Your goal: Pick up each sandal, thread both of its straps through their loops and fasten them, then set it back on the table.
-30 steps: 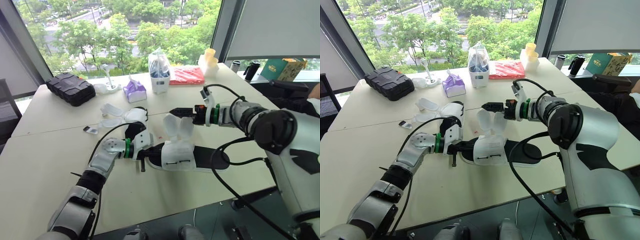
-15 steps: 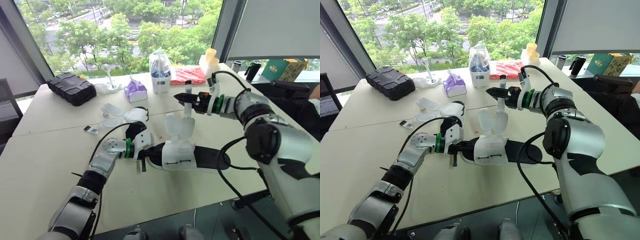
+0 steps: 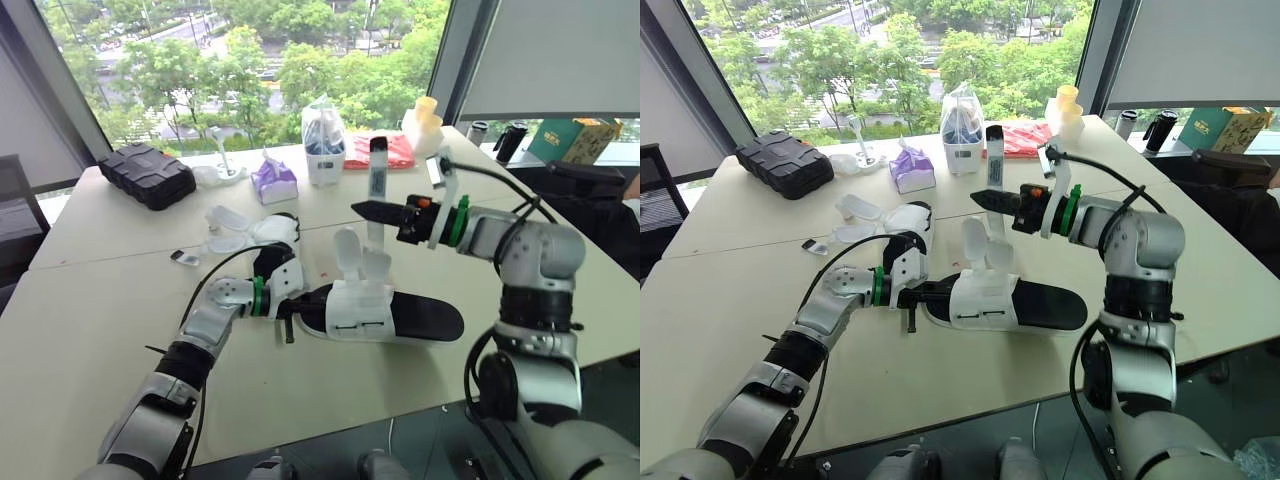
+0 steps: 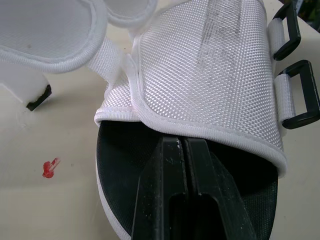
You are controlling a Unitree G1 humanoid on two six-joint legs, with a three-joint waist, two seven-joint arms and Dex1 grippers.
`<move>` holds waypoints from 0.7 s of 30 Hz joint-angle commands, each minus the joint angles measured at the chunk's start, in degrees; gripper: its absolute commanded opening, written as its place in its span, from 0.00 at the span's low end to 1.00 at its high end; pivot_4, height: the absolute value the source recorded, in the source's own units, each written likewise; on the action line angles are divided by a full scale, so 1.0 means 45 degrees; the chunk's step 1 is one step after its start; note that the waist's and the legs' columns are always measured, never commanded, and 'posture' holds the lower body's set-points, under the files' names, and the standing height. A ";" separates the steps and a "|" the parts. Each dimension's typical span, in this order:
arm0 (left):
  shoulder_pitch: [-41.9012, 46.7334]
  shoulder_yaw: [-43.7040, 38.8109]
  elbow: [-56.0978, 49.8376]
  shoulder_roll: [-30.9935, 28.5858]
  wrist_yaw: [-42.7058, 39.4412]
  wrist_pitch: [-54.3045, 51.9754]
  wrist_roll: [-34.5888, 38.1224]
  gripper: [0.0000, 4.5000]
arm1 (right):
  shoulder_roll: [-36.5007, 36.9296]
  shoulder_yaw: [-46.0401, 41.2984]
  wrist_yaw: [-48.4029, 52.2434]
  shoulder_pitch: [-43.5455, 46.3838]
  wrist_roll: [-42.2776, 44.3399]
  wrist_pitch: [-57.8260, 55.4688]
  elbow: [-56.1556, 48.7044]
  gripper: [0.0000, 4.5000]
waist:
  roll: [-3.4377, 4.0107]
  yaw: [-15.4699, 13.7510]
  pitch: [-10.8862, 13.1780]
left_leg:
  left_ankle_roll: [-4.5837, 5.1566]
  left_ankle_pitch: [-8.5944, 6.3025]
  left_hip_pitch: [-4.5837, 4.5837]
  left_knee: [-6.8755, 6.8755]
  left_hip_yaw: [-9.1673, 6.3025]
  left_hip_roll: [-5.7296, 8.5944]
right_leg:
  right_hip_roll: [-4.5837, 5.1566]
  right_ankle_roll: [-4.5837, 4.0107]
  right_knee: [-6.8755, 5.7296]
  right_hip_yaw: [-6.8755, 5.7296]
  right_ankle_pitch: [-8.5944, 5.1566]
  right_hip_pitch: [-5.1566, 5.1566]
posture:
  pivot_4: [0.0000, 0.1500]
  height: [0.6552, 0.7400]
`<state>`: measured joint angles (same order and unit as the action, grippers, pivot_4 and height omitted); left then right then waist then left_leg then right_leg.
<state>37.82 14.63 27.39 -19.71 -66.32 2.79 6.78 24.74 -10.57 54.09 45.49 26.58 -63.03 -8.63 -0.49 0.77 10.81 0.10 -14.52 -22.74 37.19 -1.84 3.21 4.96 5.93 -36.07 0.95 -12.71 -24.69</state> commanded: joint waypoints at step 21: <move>-0.0342 0.0075 -0.0337 0.0000 -0.0110 -0.0179 -0.0085 0.00 | 0.5022 0.5759 -0.4709 -0.4459 -1.2547 2.7391 0.3023 0.65 | -0.0055 -0.0012 -0.0001 | 0.0015 -0.0001 0.0079 0.0060 0.0034 -0.0007 | -0.0027 0.0025 0.0008 0.0034 -0.0025 0.0110 | 1.00 1.00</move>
<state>36.90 14.87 26.74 -19.70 -66.95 2.65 6.67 45.95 15.30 32.87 24.13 -31.61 58.71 5.05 -0.73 0.72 10.81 0.17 -14.53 -22.38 37.46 -1.69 3.18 4.84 6.03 -36.04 1.10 -12.83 -24.19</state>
